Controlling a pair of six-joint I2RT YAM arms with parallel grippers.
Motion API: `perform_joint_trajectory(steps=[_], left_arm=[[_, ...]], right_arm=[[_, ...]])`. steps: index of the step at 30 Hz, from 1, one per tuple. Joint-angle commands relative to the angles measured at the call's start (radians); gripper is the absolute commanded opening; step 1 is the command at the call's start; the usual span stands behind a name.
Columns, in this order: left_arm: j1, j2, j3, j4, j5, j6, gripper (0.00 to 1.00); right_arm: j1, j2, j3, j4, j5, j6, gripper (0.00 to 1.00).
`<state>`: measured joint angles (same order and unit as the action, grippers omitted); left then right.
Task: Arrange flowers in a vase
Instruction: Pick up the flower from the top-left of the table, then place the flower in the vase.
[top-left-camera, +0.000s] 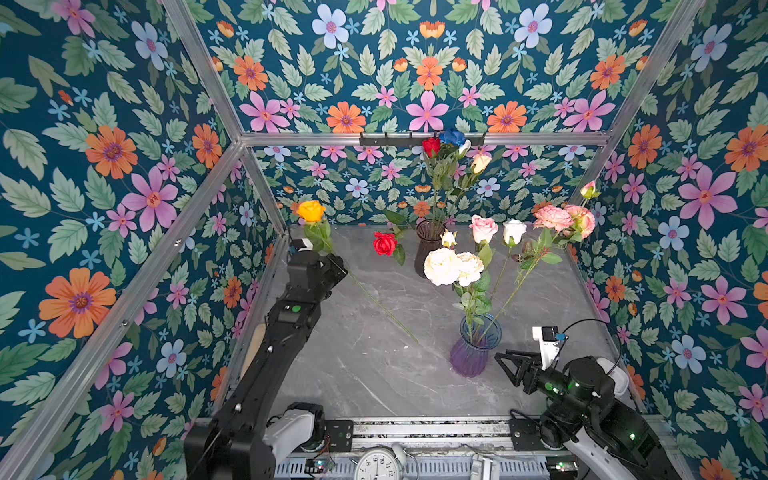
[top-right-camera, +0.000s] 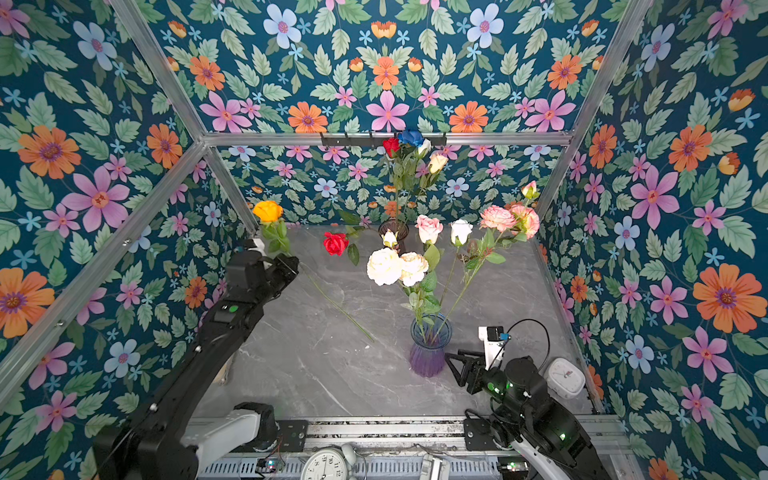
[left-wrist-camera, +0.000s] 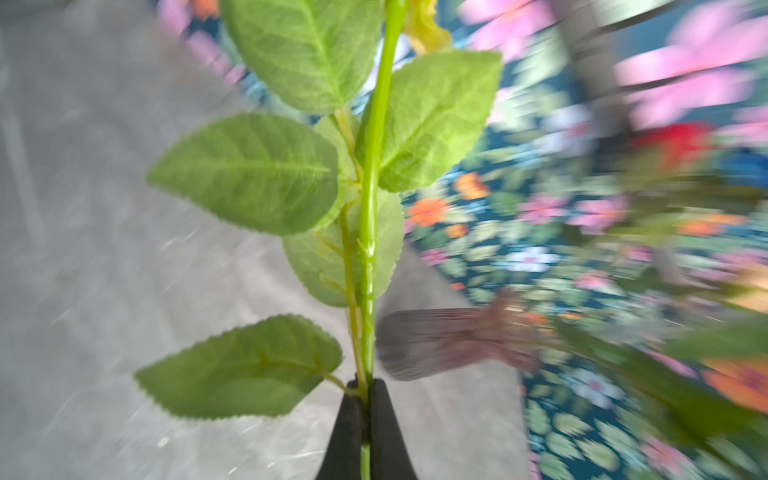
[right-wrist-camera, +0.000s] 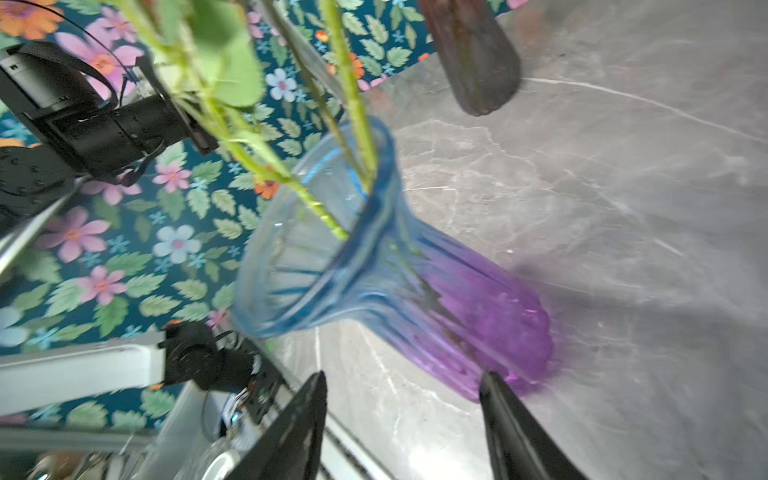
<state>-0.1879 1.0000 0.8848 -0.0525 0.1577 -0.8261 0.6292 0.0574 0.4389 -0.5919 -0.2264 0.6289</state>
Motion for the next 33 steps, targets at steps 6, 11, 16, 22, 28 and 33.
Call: perform_joint_trajectory(steps=[6, 11, 16, 22, 28, 33], left_arm=[[-0.001, -0.231, 0.081, 0.214, 0.48, 0.126, 0.0], [-0.022, -0.285, 0.031, 0.477, 0.699, 0.011, 0.0], [-0.102, -0.266, -0.002, 0.673, 0.732, -0.073, 0.0], [-0.496, -0.174, 0.08, 0.432, 0.53, 0.231, 0.0], [-0.724, -0.045, 0.133, 0.39, 0.398, 0.361, 0.0], [-0.756, -0.019, 0.145, 0.4, 0.373, 0.369, 0.0]], right_arm=[[0.001, 0.133, 0.264, 0.094, -0.274, -0.044, 0.57], [0.001, 0.279, 0.417, 0.085, -0.412, -0.102, 0.56], [0.0, 0.421, 0.522, 0.164, -0.507, -0.086, 0.51], [0.003, 0.476, 0.558, 0.259, -0.495, -0.065, 0.5], [0.067, 0.536, 0.606, 0.239, -0.421, -0.094, 0.49], [0.432, 0.658, 0.722, 0.086, -0.02, -0.302, 0.5]])
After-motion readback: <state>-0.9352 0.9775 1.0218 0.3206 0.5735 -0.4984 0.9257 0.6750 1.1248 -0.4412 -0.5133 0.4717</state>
